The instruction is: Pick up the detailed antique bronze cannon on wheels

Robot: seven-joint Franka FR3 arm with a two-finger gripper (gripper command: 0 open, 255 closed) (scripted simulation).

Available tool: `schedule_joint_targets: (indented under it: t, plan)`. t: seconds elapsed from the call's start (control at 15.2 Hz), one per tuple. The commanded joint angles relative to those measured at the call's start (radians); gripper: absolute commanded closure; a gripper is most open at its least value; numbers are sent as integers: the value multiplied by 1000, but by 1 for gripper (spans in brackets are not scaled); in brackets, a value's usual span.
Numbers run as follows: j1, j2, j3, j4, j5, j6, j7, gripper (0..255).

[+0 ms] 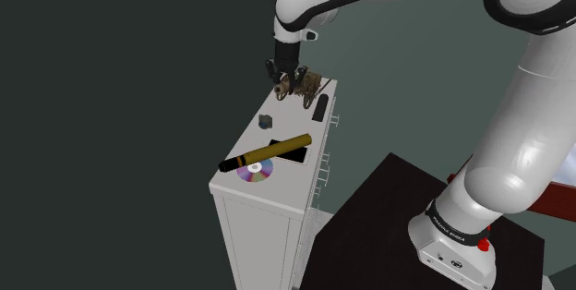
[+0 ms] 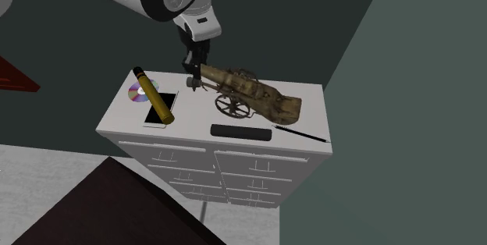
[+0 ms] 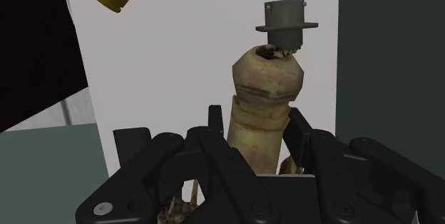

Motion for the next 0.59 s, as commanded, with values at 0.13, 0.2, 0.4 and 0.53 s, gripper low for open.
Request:
schedule_joint_targets:
  t: [0.13,0.2,0.4,0.53]
  plan:
    - [-1,-20,1,34,3,-52,1,255]
    - [-1,-23,1,43,3,-65,1,255]
    - [-1,-32,1,72,4,-103,2,255]
    - [-1,-35,1,84,5,-117,3,255]
